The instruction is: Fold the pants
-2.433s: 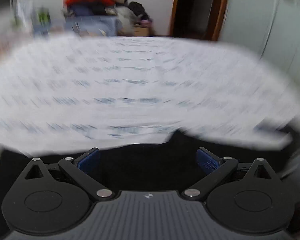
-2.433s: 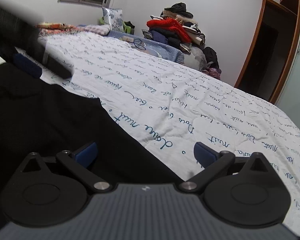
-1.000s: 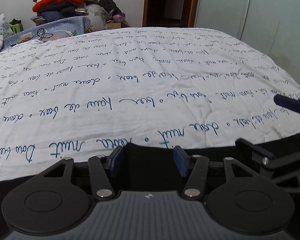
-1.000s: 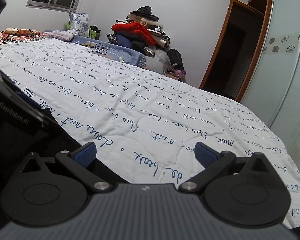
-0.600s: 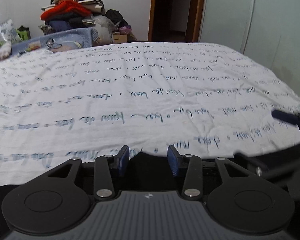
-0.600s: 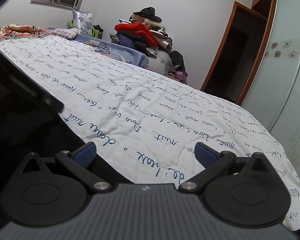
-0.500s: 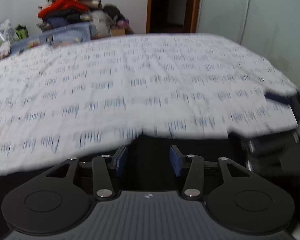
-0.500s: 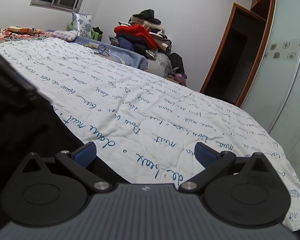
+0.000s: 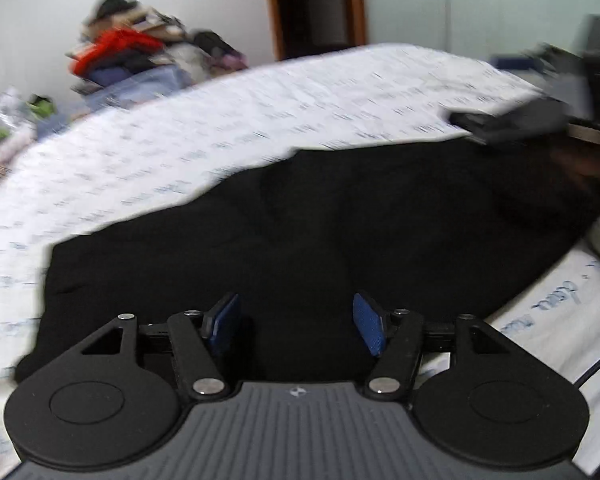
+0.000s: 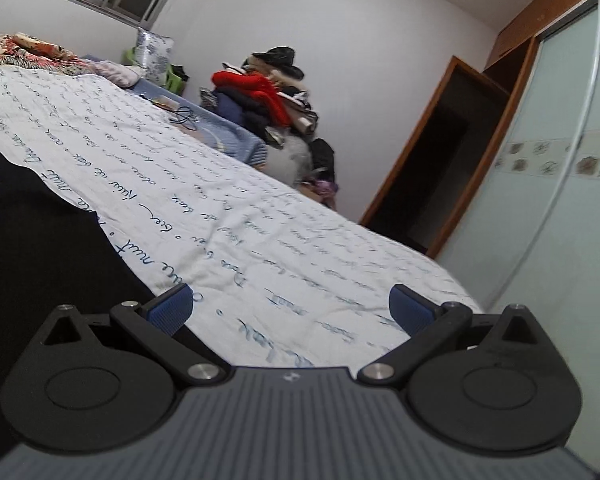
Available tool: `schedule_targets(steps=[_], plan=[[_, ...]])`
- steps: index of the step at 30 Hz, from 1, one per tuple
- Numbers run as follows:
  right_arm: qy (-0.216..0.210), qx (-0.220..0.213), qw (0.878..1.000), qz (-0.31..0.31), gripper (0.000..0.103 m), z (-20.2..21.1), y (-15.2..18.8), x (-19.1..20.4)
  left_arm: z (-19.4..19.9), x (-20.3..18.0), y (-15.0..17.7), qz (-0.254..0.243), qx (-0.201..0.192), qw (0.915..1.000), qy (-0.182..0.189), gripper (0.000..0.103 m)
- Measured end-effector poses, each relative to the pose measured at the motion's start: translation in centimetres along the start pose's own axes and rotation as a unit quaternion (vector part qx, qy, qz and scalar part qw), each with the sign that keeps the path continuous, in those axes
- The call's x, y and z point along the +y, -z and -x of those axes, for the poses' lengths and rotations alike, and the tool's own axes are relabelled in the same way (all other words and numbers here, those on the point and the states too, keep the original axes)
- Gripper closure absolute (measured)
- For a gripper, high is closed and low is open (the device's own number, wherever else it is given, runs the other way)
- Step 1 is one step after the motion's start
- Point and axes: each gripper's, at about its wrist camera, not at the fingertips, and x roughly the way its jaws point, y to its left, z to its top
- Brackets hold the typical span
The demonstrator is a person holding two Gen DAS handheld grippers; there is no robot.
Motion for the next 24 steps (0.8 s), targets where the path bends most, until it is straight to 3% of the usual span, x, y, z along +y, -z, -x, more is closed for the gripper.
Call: schedule_targets(steps=[2, 4, 6, 8, 11, 16, 20, 22, 24], plan=[[-0.029, 0.010, 0.999, -0.016, 0.000, 2.4, 0.2, -0.4, 0.2, 1.5, 0.3, 0.027, -0.010, 0.9990, -0.033, 0.040], [-0.070, 0.024, 0.996, -0.042, 0.000, 4.3, 0.6, -0.4, -0.7, 3.6, 0.8, 0.080, 0.010, 0.9954, -0.050, 0.038], [-0.122, 0.045, 0.990, -0.056, 0.000, 5.4, 1.4, 0.2, -1.3, 4.9, 1.5, 0.112, 0.029, 0.9929, -0.029, 0.038], [-0.142, 0.076, 0.987, -0.028, 0.000, 5.9, 2.3, 1.3, -0.7, 4.3, 2.0, 0.081, 0.025, 0.9959, -0.031, 0.038], [-0.140, 0.106, 0.984, 0.024, 0.000, 7.0, 4.0, 2.4, 0.3, 3.1, 2.7, 0.030, 0.023, 0.9984, -0.042, 0.038], [-0.174, 0.108, 0.979, -0.022, 0.000, 9.1, 4.6, -0.1, 1.5, 2.7, 1.0, 0.046, -0.008, 0.9985, -0.029, 0.037], [-0.164, 0.104, 0.973, -0.127, 0.000, 8.1, 4.8, -2.7, -0.3, 0.4, -1.2, 0.043, -0.032, 0.9985, -0.007, 0.028], [-0.151, 0.136, 0.966, -0.159, 0.000, 6.6, 5.7, -3.2, -2.0, -1.3, -1.6, 0.021, -0.020, 0.9996, 0.003, 0.022], [-0.150, 0.179, 0.956, -0.176, 0.000, 5.6, 6.7, -3.4, -3.6, -3.0, -1.3, -0.006, 0.015, 0.9998, -0.011, 0.022]])
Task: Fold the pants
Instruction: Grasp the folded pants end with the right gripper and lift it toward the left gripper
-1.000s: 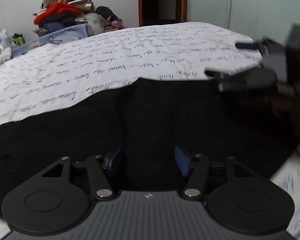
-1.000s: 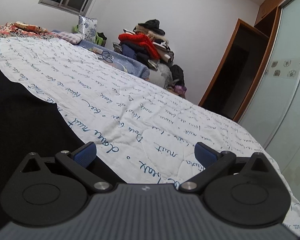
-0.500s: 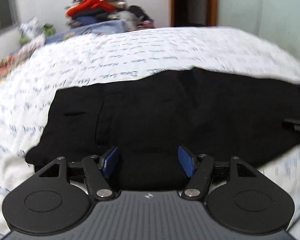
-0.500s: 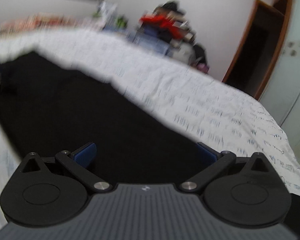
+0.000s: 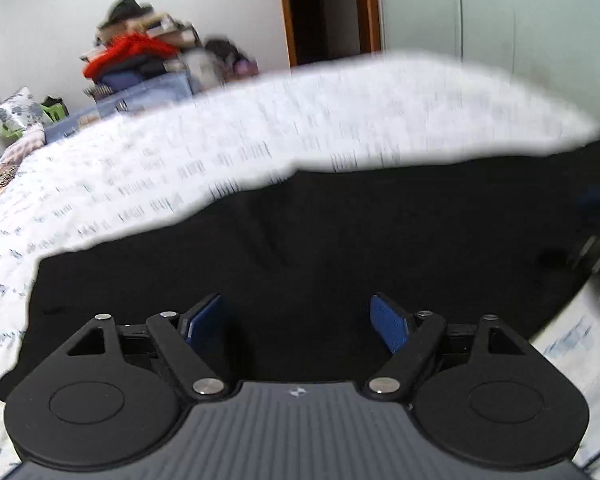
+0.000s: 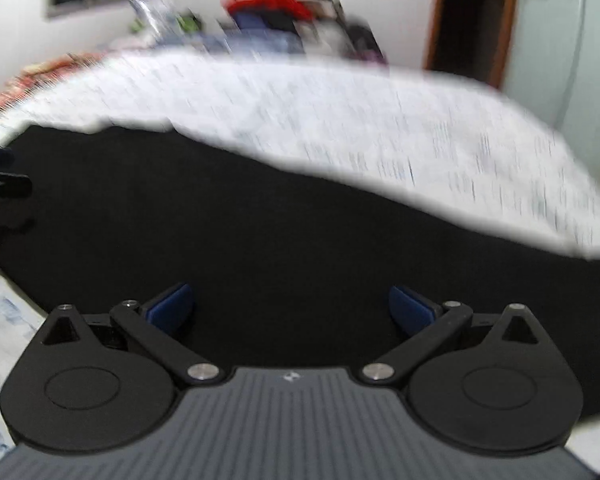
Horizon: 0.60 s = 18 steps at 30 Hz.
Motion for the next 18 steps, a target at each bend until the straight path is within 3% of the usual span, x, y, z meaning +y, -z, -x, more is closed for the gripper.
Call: schedule_targets(steps=[2, 5, 8, 12, 15, 16, 18], plan=[[-0.006, 0.002, 1.000, -0.002, 0.000, 0.7, 0.4, -0.3, 0.3, -1.2, 0.8, -0.018, -0.020, 0.9994, -0.021, 0.022], [-0.005, 0.015, 1.000, 0.025, 0.000, 2.0, 1.0, -0.4, 1.3, -1.9, 0.9, -0.038, -0.027, 0.9986, -0.027, 0.022], [-0.003, -0.003, 1.000, 0.018, 0.000, 4.2, 1.3, -1.5, 2.0, -2.8, 0.0, -0.051, -0.049, 0.9972, -0.022, 0.022], [0.074, -0.030, 0.997, -0.007, 0.000, 4.6, 0.8, -4.1, 1.2, -5.2, -1.8, -0.053, -0.074, 0.9958, -0.012, 0.016], [0.131, 0.003, 0.991, -0.033, 0.000, 2.9, 0.5, -6.6, -1.5, -7.7, -2.9, -0.077, -0.058, 0.9952, -0.018, 0.010], [0.139, 0.021, 0.989, -0.038, 0.000, 2.3, 0.8, -7.3, -2.1, -8.5, -2.7, -0.090, -0.045, 0.9947, -0.020, 0.010], [0.110, 0.012, 0.992, -0.062, 0.000, 2.9, 1.6, -8.2, -1.9, -9.7, -1.9, -0.103, -0.064, 0.9918, -0.041, 0.010]])
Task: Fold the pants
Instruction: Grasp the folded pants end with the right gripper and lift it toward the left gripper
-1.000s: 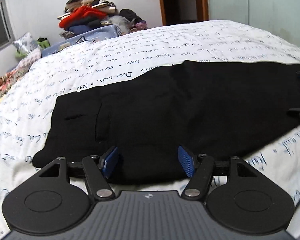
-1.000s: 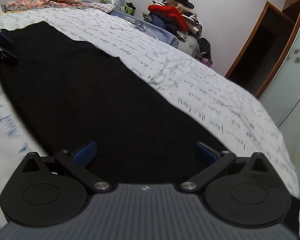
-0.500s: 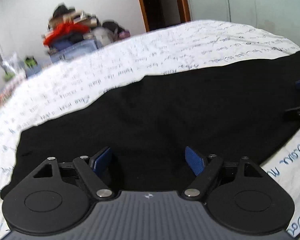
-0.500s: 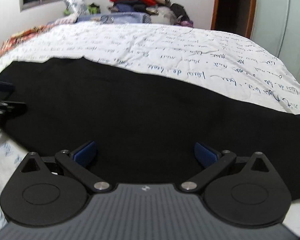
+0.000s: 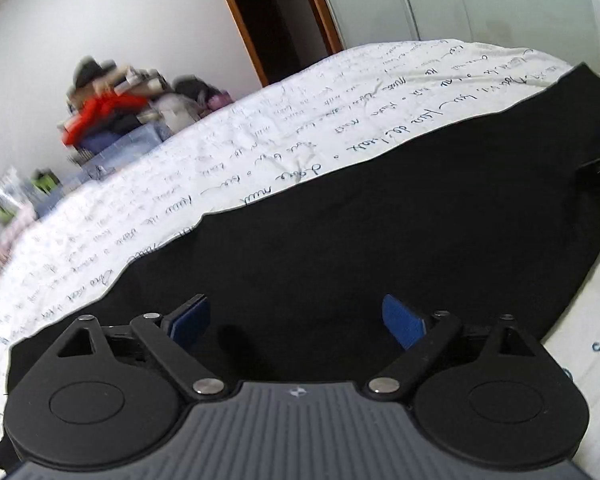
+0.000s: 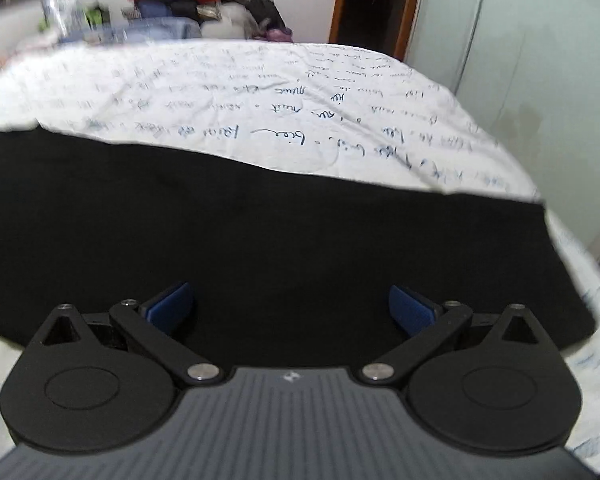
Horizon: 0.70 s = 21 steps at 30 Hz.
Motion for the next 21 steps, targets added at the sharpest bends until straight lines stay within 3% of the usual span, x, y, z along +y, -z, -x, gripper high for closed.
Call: schedule_targets(steps=[2, 5, 9, 11, 17, 21], plan=[[-0.013, 0.001, 1.000, 0.012, 0.000, 0.6, 0.4, -0.2, 0.6, -0.5, 0.0, -0.012, -0.007, 0.9999, 0.004, 0.010], [-0.024, -0.007, 1.000, 0.009, 0.000, 2.1, 0.6, -1.3, 1.0, 0.7, -1.8, 0.037, -0.020, 0.9974, 0.059, 0.009], [0.028, -0.031, 0.999, -0.005, 0.000, 1.7, -0.8, -2.6, -0.1, 0.8, -4.9, 0.107, -0.029, 0.9855, 0.128, 0.009], [0.033, -0.032, 0.999, 0.001, 0.000, 0.4, -2.2, -3.0, -1.6, -0.1, -6.2, 0.135, -0.027, 0.9797, 0.146, 0.009], [0.015, 0.007, 1.000, 0.014, 0.000, -4.4, -3.8, -4.2, -5.8, -3.1, -6.6, 0.163, 0.032, 0.9777, 0.129, 0.009], [0.031, 0.004, 1.000, 0.001, 0.000, -3.1, -2.4, -5.5, -5.8, -3.7, -5.6, 0.156, 0.014, 0.9803, 0.120, 0.005]])
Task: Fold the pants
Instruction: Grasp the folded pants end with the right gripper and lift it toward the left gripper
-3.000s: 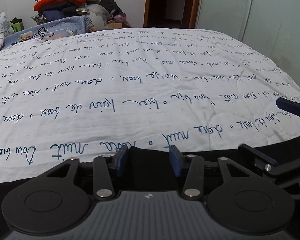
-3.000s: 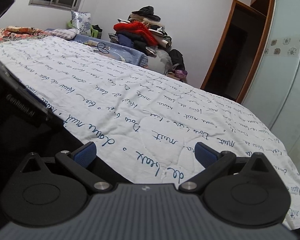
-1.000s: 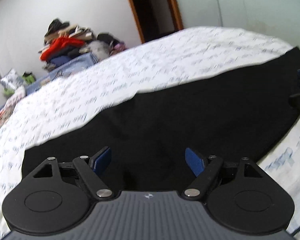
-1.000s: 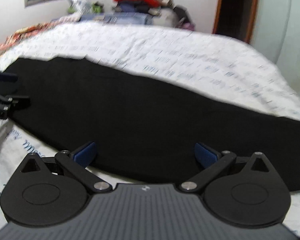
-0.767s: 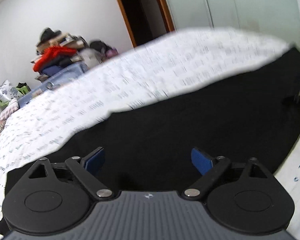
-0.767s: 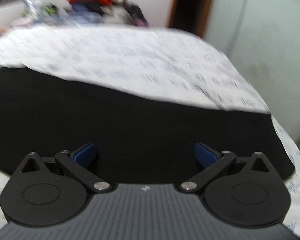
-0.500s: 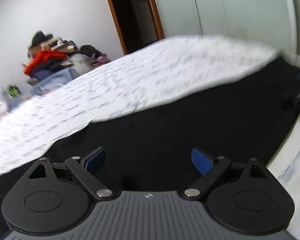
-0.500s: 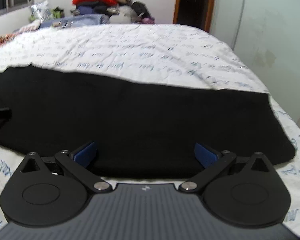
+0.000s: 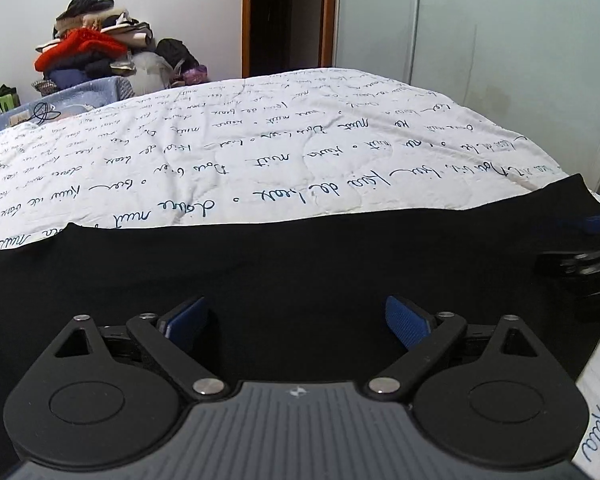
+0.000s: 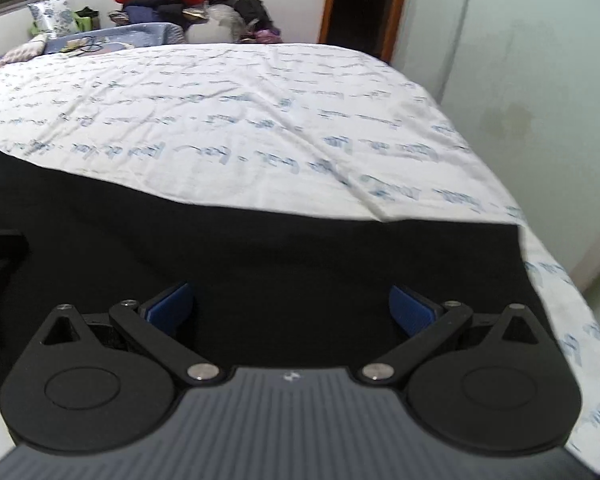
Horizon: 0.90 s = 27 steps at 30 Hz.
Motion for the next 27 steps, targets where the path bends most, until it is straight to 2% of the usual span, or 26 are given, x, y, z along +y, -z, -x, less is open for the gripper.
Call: schedule_targets(steps=[4, 6, 9, 12, 15, 19, 22, 24, 27], plan=[[0.050, -0.033, 0.996, -0.070, 0.000, 3.4, 2.6, -1.8, -0.1, -0.3, 1.0, -0.010, -0.013, 0.9998, -0.008, 0.001], [0.084, -0.047, 0.989, -0.116, 0.000, 4.8, 4.3, -2.8, -0.1, -0.3, 0.9, -0.012, -0.013, 0.9998, -0.008, 0.000], [0.099, -0.051, 0.977, -0.183, 0.000, 6.3, 6.2, -4.6, -0.2, -0.1, 0.8, -0.008, -0.013, 0.9999, -0.004, 0.000], [0.089, -0.048, 0.970, -0.223, 0.000, 6.8, 7.1, -6.3, -0.2, -0.1, 0.9, -0.009, -0.015, 0.9998, -0.004, 0.000], [0.062, -0.053, 0.963, -0.256, 0.000, 6.6, 7.2, -7.4, -0.2, -0.1, 0.9, -0.009, -0.015, 0.9998, -0.004, 0.000], [0.017, -0.064, 0.955, -0.289, 0.000, 5.2, 6.7, -8.6, -0.1, -0.1, 0.9, -0.009, -0.015, 0.9998, -0.004, 0.000], [0.005, -0.073, 0.948, -0.309, 0.000, 4.4, 6.7, -9.4, -0.2, -0.1, 0.9, -0.009, -0.015, 0.9998, -0.004, 0.000], [0.006, -0.078, 0.944, -0.322, 0.005, 4.3, 6.7, -9.7, -0.1, -0.1, 0.9, -0.009, -0.015, 0.9998, -0.004, 0.000], [0.009, -0.088, 0.934, -0.346, 0.022, 4.3, 6.8, -10.4, -0.2, -0.1, 0.9, -0.009, -0.015, 0.9998, -0.004, 0.000]])
